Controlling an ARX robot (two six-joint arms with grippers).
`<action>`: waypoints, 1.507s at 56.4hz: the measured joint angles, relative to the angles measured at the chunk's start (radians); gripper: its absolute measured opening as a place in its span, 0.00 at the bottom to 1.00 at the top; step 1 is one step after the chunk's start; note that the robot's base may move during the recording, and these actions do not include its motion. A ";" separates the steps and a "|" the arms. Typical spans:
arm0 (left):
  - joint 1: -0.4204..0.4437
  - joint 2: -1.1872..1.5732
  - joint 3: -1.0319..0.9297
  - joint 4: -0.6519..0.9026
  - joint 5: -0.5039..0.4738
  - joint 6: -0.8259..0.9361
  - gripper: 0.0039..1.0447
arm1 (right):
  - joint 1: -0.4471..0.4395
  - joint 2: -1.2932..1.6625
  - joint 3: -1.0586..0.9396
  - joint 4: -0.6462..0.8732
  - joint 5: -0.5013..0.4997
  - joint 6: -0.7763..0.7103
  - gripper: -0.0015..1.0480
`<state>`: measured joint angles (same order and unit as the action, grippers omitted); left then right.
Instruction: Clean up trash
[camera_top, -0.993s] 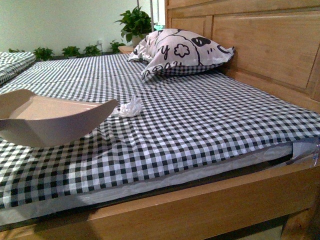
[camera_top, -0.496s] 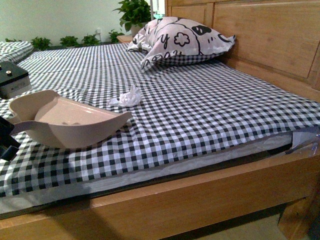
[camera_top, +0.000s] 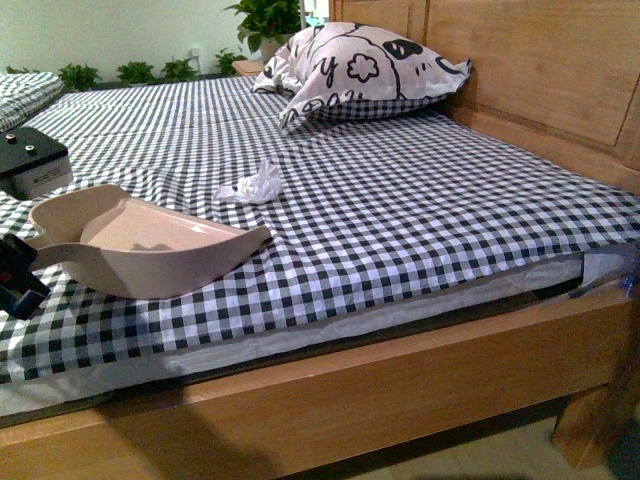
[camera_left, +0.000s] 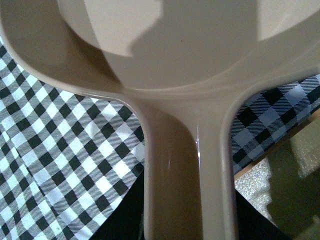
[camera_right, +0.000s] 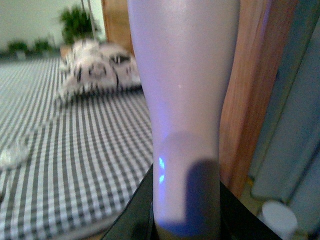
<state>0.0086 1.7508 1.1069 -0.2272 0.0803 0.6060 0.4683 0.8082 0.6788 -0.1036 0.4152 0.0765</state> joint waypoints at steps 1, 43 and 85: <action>0.000 0.000 0.000 0.000 0.000 0.000 0.23 | 0.000 0.014 0.016 -0.027 -0.015 0.005 0.18; 0.000 0.001 0.000 0.000 0.002 0.003 0.23 | 0.049 1.532 1.497 -0.447 -0.388 -0.118 0.18; 0.000 0.001 0.000 0.000 0.002 0.003 0.23 | 0.072 1.939 2.147 -0.914 -0.388 -0.264 0.18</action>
<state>0.0086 1.7515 1.1069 -0.2276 0.0826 0.6094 0.5407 2.7476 2.8258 -1.0176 0.0273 -0.1879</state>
